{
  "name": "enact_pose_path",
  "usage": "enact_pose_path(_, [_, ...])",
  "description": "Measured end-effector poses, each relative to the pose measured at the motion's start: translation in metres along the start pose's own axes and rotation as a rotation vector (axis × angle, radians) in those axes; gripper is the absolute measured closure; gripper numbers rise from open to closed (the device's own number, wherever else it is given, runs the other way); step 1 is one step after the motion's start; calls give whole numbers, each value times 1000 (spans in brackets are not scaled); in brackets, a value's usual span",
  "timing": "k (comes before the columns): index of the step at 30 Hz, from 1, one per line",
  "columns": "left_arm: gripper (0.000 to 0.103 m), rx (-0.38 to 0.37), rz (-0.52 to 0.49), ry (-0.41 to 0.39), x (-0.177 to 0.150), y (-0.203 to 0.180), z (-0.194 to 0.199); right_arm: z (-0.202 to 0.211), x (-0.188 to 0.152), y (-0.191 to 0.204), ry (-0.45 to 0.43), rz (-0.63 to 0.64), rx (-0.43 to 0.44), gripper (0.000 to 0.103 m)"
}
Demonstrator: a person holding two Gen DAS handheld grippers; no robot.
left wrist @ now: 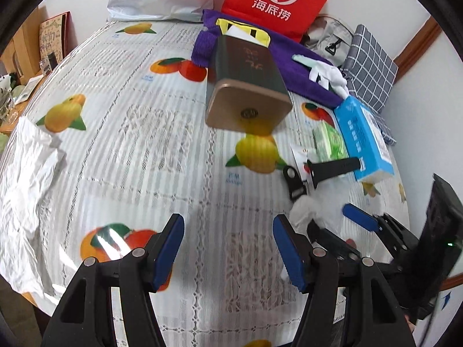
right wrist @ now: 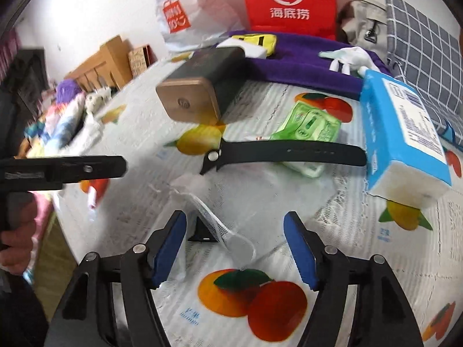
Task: Organize soft objects
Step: 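Grasp the white crumpled tissue with the left tool while the right tool grasps the white mesh bag, then carry the tissue with the left tool while the right tool carries the mesh bag toward the towel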
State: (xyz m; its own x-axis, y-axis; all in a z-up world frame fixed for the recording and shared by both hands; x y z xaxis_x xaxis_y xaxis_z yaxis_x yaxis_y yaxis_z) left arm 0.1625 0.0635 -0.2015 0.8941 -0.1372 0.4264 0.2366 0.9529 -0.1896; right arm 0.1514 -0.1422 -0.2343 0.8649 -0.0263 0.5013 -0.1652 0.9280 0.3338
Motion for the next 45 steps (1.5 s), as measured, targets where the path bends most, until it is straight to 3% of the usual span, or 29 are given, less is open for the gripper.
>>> enact_pose_path(2, [41, -9, -16, 2, -4, -4, -1, -9, -4, 1, 4, 23, -34, 43])
enact_pose_path(3, [41, -19, -28, 4, -5, -8, -2, -10, -6, 2, -22, 35, -59, 57])
enact_pose_path(4, [41, -27, -39, 6, -7, -11, -3, -8, -7, 1, -39, 45, -78, 65])
enact_pose_path(5, [41, -35, -53, 9, -8, -16, -5, -7, -8, 0, -37, 49, -71, 86])
enact_pose_path(6, [41, -44, -71, 12, -9, -22, -7, -6, -8, -2, -29, 44, -54, 97])
enact_pose_path(13, [41, -53, -192, 32, -10, -64, -26, 17, -9, -18, -66, -16, 16, 97])
enact_pose_path(18, [41, -5, -219, 20, -5, -80, -36, 36, -17, -27, -79, -22, 27, 97])
enact_pose_path(21, [44, 14, -184, 1, 2, -81, -39, 45, -27, -35, -56, -37, 57, 97])
enact_pose_path(23, [63, 46, -185, -6, 6, -83, -42, 53, -31, -40, -68, -52, 86, 97])
enact_pose_path(24, [78, 76, -187, -5, 8, -84, -44, 56, -32, -42, -74, -58, 99, 97])
enact_pose_path(25, [82, 81, -181, -6, 9, -83, -44, 60, -32, -44, -83, -69, 115, 97])
enact_pose_path(29, [84, 29, -123, -14, 9, -72, -40, 81, -20, -49, -155, -99, 149, 97])
enact_pose_path(35, [84, 60, -73, -50, 7, -51, -20, 118, -1, -38, -259, -79, 180, 97])
enact_pose_path(40, [84, 90, -32, -56, 1, -31, -11, 136, -6, -44, -296, -84, 131, 97])
enact_pose_path(45, [84, 136, -12, -29, -8, -15, -14, 132, -23, -78, -267, -153, -13, 97])
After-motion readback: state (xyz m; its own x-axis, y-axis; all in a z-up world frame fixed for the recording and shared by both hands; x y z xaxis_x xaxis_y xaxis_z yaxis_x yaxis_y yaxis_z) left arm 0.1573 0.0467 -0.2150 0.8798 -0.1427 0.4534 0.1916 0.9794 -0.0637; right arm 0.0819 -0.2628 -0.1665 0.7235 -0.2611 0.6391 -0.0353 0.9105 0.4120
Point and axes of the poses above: each gripper's, at about its wrist camera, not at the fingertips, and z roughly against the way its jaws point, y to its left, x to its top, the point moved 1 cm from there along -z, roughly the way its jaws point, and after that the axes turned 15 degrees about -z, right-handed, at the moved point
